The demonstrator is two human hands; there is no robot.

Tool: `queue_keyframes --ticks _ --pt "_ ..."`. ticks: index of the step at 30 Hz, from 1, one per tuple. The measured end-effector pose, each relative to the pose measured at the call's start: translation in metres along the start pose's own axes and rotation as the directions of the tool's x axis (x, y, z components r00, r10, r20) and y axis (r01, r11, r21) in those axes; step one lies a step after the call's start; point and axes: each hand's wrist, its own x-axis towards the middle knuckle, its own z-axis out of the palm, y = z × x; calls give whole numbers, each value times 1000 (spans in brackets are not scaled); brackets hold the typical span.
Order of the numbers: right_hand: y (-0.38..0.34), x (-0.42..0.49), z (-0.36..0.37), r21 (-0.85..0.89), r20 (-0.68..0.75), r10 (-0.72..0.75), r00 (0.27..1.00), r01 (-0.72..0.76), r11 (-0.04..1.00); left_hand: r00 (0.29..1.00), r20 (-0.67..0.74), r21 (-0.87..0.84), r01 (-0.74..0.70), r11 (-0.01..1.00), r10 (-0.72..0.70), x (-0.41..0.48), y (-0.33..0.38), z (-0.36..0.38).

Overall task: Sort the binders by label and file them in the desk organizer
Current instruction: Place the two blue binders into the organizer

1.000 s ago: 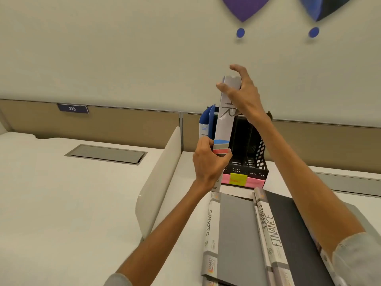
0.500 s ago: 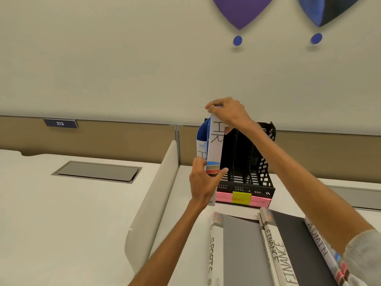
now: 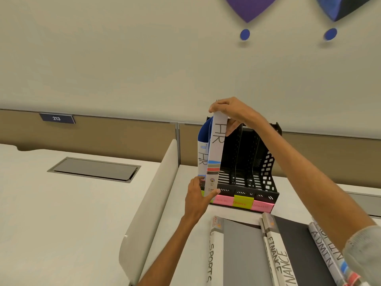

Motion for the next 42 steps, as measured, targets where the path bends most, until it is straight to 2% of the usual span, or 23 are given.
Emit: queue_keyframes --ticks 8,13,18,24,29,34,42 --pt "23 21 4 -9 -117 -4 993 3 1000 990 88 -10 112 994 -111 24 -9 10" --pt "31 31 5 -46 -151 -45 988 38 998 994 -51 55 104 993 -101 30 -10 16" --pt "33 38 14 -132 -220 -128 967 101 986 989 26 4 146 989 -146 38 -11 21" --pt "39 43 31 -235 -336 -213 917 137 962 982 -6 71 191 979 -191 49 -17 17" --pt "41 43 28 -370 -342 -251 905 116 922 983 -67 123 178 976 -171 47 -15 24" --pt "44 39 31 -431 -345 -372 862 207 879 978 -109 159 195 968 -179 52 -13 27" --pt "44 41 38 -344 -367 -369 854 244 907 974 -153 219 201 955 -170 55 -12 29"
